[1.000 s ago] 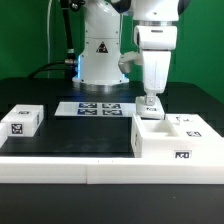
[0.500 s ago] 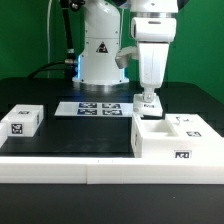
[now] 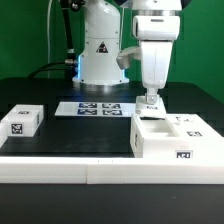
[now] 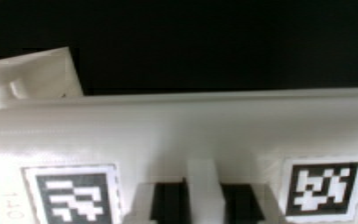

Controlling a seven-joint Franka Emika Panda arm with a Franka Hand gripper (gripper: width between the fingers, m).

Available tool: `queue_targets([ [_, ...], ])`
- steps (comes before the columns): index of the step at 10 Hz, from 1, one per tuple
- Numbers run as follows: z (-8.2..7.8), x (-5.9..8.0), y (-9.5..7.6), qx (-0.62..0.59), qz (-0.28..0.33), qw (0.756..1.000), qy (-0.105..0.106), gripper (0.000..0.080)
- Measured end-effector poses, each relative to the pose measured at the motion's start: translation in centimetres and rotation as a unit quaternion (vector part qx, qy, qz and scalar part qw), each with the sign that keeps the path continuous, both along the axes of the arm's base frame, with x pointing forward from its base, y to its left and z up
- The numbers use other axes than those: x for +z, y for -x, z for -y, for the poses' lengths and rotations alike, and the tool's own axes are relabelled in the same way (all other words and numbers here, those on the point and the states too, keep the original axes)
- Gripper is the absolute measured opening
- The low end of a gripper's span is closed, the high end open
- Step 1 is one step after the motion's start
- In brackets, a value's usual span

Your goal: Assemble cabinet

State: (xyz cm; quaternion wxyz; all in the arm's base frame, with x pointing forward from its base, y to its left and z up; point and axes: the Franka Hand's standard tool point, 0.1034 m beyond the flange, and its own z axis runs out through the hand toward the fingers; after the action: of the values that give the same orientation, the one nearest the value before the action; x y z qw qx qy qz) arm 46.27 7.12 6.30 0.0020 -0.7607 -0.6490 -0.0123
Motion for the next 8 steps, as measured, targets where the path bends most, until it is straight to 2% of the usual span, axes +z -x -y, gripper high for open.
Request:
queue_targets([
  [8, -0.5, -0.39, 0.17, -0.021, 0.022, 0.999, -0.012, 0.007],
])
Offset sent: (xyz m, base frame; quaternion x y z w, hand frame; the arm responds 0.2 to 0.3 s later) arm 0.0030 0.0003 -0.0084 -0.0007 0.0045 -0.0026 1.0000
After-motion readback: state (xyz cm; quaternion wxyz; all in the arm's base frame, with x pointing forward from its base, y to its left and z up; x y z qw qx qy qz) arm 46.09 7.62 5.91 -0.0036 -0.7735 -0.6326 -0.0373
